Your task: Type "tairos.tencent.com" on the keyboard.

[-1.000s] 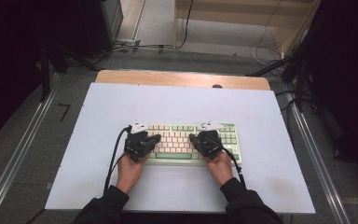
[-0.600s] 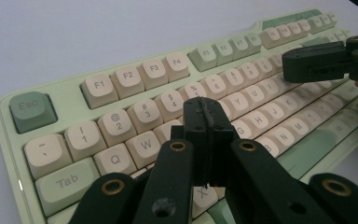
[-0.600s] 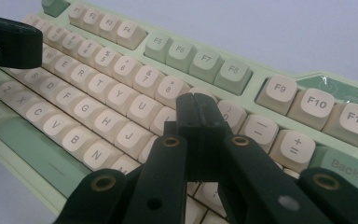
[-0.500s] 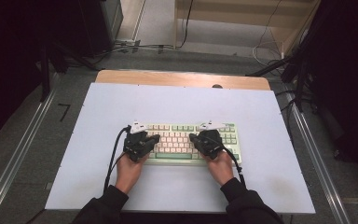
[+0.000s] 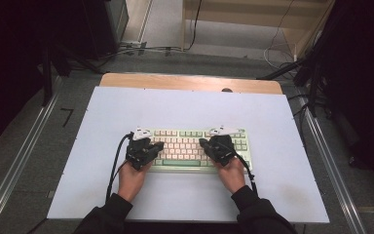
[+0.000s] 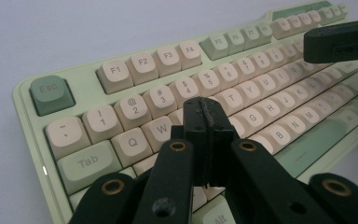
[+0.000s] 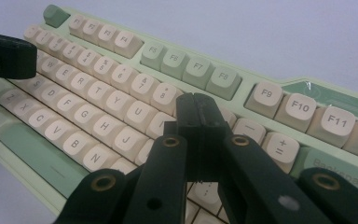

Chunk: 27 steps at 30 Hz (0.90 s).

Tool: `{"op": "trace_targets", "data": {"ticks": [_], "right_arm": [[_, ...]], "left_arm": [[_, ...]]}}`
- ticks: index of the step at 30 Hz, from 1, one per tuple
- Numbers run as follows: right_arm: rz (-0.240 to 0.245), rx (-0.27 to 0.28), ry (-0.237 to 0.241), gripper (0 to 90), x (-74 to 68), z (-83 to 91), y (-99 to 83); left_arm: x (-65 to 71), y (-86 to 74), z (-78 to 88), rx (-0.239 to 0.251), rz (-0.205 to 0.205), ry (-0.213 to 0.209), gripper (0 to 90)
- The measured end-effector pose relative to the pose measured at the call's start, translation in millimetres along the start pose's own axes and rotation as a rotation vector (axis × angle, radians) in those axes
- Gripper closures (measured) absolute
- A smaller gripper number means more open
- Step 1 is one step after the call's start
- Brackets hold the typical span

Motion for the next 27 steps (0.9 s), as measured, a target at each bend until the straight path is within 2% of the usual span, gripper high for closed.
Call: {"op": "trace_targets", "data": {"ticks": [11,27], "right_arm": [[-0.001,0.003,-0.004,87.3,1.7,1.5,0.1],[-0.002,0.012,0.001,87.3,1.8,4.9,0.9]], "left_arm": [[-2.5,-3.9,-1.1,-0.022,0.006,0.004,90.0],[-1.5,-6.4,-2.2,-0.044,-0.010,0.009,90.0]]}}
Point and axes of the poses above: each handheld gripper's, and its own axes: z roughly backward along the jaws, y roughly out of its top, x roughly to its right, the point moved 4 cm from there along -z, roughly forward along the jaws, and after that the axes turned 13 degrees about -z, right-handed, at the moved point
